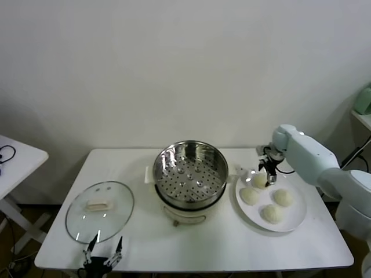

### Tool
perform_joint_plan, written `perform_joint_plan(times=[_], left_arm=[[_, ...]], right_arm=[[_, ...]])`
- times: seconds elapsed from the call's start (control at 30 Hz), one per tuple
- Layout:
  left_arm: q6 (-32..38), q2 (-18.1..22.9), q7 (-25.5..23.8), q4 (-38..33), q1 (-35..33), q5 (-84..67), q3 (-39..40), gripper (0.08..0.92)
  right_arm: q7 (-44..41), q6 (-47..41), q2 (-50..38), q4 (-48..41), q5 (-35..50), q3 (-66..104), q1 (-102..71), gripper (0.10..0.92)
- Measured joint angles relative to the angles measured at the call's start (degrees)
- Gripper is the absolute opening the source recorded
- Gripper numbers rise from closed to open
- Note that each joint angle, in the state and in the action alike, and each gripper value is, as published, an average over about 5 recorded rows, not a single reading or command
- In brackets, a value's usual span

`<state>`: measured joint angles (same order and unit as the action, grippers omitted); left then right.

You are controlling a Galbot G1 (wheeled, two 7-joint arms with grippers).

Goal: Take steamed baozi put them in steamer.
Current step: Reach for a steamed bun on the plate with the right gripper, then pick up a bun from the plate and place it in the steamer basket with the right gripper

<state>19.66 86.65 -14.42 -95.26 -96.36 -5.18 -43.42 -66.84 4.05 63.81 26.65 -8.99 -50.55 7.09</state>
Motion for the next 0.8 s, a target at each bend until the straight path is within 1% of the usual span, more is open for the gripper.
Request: perform_joint_plan(times=[0.2,0.27,0.5,0.8], left_arm=[[0.0,0.15,0.0,0.26,0.17,0.22,0.03,0.823],[-0.01,0.17,0.03,0.3,0.18,0.31,-0.05,0.823],[-0.08,0.16,0.15,0.23,0.07,0.4,-0.27,0.823],[-0.14,0.07,0.36,-0.32,-0.34,0.49,-0.35,0.823]], right_arm=[[0.02,0.01,-0.18,0.35,-0.25,0.28,-0.14,0.623],[-0.05,0.03,-0.47,0.71,-0.07,0.09,0.1,0.592],[-0.83,0.31,-2.75,4.35,3.07,-3.44,3.16,0.569],[-2.46,2.62,-4.98,14.02,11.5,-15.07,15.79,0.519]])
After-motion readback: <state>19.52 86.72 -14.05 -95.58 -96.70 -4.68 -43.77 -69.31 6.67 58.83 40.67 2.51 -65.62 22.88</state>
